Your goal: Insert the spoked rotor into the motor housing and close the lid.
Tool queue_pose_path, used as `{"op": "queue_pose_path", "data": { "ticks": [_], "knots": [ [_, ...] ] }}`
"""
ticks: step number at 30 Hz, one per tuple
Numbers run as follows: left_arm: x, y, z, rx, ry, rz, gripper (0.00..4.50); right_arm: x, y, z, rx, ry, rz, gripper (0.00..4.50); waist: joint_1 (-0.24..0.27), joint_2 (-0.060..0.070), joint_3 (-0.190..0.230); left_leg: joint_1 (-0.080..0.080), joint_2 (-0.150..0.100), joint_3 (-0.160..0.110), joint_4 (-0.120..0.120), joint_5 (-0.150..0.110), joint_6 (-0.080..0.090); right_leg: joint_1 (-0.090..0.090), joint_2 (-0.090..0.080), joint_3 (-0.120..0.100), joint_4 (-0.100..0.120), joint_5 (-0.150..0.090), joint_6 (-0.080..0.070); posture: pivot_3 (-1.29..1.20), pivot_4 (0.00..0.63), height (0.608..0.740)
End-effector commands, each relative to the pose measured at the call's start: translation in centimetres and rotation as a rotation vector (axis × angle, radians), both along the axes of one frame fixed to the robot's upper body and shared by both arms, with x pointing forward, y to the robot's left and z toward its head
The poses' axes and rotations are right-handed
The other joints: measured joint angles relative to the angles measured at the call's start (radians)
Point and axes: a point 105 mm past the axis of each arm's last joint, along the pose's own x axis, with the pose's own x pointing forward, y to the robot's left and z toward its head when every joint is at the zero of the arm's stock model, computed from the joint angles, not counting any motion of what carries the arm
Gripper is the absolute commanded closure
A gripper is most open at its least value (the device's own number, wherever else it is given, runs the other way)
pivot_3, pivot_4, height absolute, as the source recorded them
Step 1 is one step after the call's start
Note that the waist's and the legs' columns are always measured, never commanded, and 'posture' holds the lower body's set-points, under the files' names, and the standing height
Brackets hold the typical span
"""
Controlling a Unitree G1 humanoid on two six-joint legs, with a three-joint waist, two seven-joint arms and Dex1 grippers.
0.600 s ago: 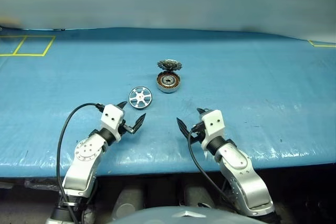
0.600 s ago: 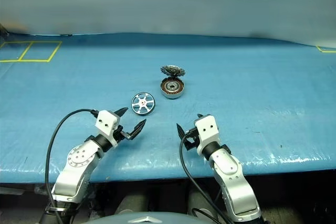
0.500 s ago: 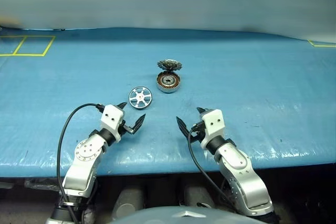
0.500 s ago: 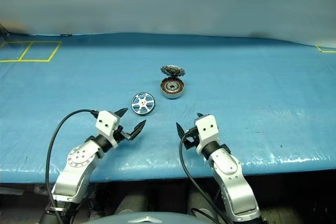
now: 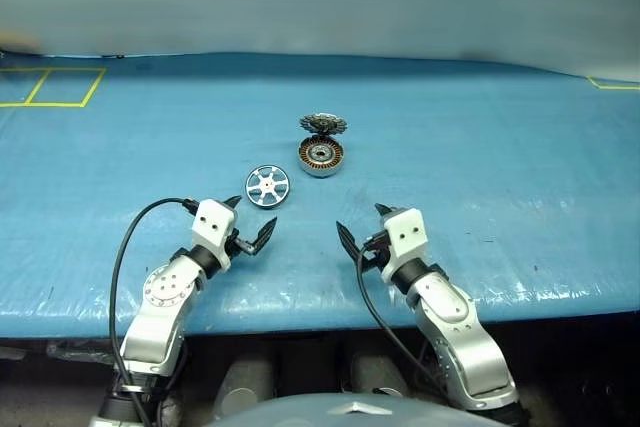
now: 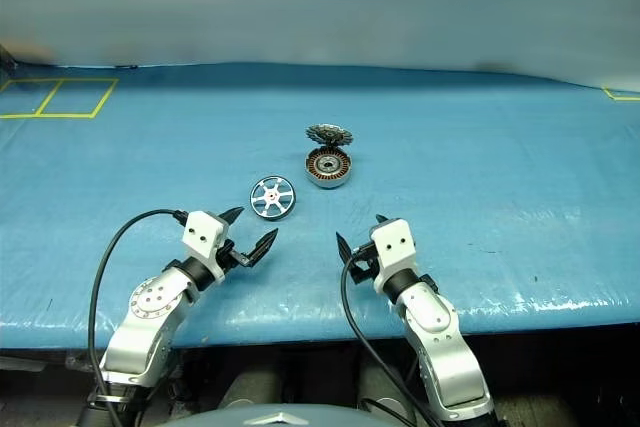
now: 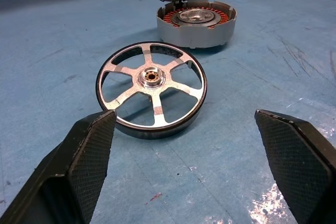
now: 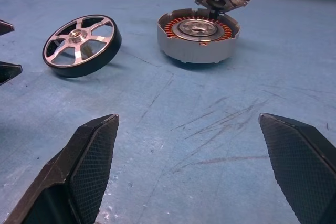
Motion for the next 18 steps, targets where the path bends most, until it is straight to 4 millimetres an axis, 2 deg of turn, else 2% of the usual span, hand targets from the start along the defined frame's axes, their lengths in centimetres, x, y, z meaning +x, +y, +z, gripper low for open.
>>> {"op": "queue_pose_path", "data": {
  "ticks": [1,13,18],
  "knots": [
    [0.10,-0.12,1.00,-0.031,-0.033,-0.001,0.01,0.05,0.19,1.07,0.005,-0.044,0.006,0.01,0.000,0.000,0.000,0.000,0.000,0.000,0.000,0.000,0.000,0.000,0.000,0.000,0.000,0.000,0.000,0.00,0.150,0.740],
    [0.03,-0.32,0.78,-0.040,-0.001,-0.017,0.01,0.07,0.39,0.84,-0.003,-0.026,0.013,0.01,0.000,0.000,0.000,0.000,0.000,0.000,0.000,0.000,0.000,0.000,0.000,0.000,0.000,0.000,0.000,0.00,0.150,0.740],
    [0.09,-0.25,0.81,-0.022,-0.011,-0.014,0.01,0.53,0.47,1.43,-0.014,-0.029,0.020,0.01,-0.001,0.000,0.000,0.000,0.000,0.000,0.000,0.000,0.000,0.000,0.000,0.000,0.000,0.000,0.000,0.00,0.150,0.740]
  ]
}}
